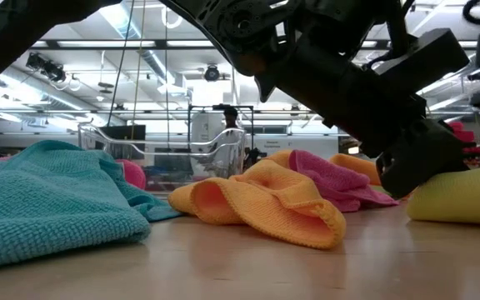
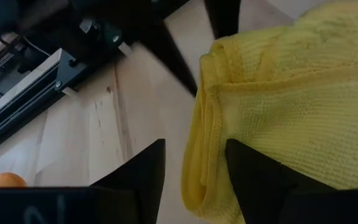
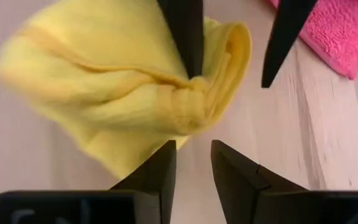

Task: Fold microfiber towels
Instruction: Fold the yellow microfiber cloth

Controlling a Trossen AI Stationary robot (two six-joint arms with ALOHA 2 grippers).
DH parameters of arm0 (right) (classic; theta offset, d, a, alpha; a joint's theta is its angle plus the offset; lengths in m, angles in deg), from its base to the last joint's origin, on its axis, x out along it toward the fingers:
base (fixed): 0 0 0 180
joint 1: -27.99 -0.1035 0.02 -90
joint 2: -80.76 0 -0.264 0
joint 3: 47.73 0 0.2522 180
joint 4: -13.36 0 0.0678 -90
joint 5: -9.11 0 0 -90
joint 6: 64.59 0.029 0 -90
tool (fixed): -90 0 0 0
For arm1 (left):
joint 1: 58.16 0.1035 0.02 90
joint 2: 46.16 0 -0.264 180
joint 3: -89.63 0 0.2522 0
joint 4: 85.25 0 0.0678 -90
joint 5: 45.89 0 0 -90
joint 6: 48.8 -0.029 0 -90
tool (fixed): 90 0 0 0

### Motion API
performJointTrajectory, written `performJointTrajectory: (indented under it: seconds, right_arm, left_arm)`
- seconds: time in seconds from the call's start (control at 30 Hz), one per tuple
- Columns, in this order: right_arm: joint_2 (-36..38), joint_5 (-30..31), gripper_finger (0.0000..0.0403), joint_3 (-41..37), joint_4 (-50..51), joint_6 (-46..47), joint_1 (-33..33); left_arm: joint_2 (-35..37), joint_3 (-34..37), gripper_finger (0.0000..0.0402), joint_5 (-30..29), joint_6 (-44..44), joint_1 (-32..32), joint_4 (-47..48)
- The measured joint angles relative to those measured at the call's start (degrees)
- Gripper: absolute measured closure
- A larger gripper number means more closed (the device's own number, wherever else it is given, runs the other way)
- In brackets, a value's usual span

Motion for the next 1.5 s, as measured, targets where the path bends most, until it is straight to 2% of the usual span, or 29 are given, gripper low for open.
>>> performJointTrajectory:
  seconds: [0.1, 0.27, 0.47, 0.57, 0.7, 0.9, 1.13, 1.33, 1.5]
  right_arm:
    - [3.4, 1.7, 0.0293, 0.7, -1.7, -2.3, -3.9]
    - [7.8, 13.0, 0.0293, -0.5, -9.5, -5.5, -11.4]
    - [5.8, 18.7, 0.0293, -3.1, -21.2, -11.4, -12.8]
    - [3.7, 19.0, 0.0293, -3.2, -26.7, -16.2, -11.6]
    - [1.5, 17.5, 0.0293, -3.2, -27.5, -17.3, -9.4]
    - [-0.3, 13.1, 0.0293, -3.2, -26.1, -14.3, -7.6]
    - [-0.3, 12.8, 0.0293, -3.2, -20.9, -7.3, -7.7]
    - [-0.3, 10.8, 0.0293, -3.2, -20.3, -4.8, -7.7]
    - [-0.3, 10.4, 0.0293, -3.3, -18.3, -2.7, -7.7]
  left_arm:
    - [0.0, 0.0, 0.0224, 0.0, 1.1, -0.1, 0.1]
    - [0.0, 0.0, 0.0228, 0.0, 2.3, -0.3, 0.2]
    - [0.3, 0.1, 0.0228, 0.0, 2.1, -1.1, -0.3]
    - [0.5, 0.1, 0.0230, 0.0, 2.2, -1.3, -0.5]
    - [0.6, 0.1, 0.0235, 0.0, 2.3, -1.3, -0.5]
    - [0.7, 0.1, 0.0247, 0.0, 2.3, -1.7, -0.1]
    - [2.6, 0.1, 0.0263, -1.8, 1.6, -2.9, 2.1]
    - [5.1, 0.0, 0.0269, -2.7, 1.9, -3.9, 6.5]
    - [6.8, 0.0, 0.0265, -1.1, 6.2, -5.4, 10.6]
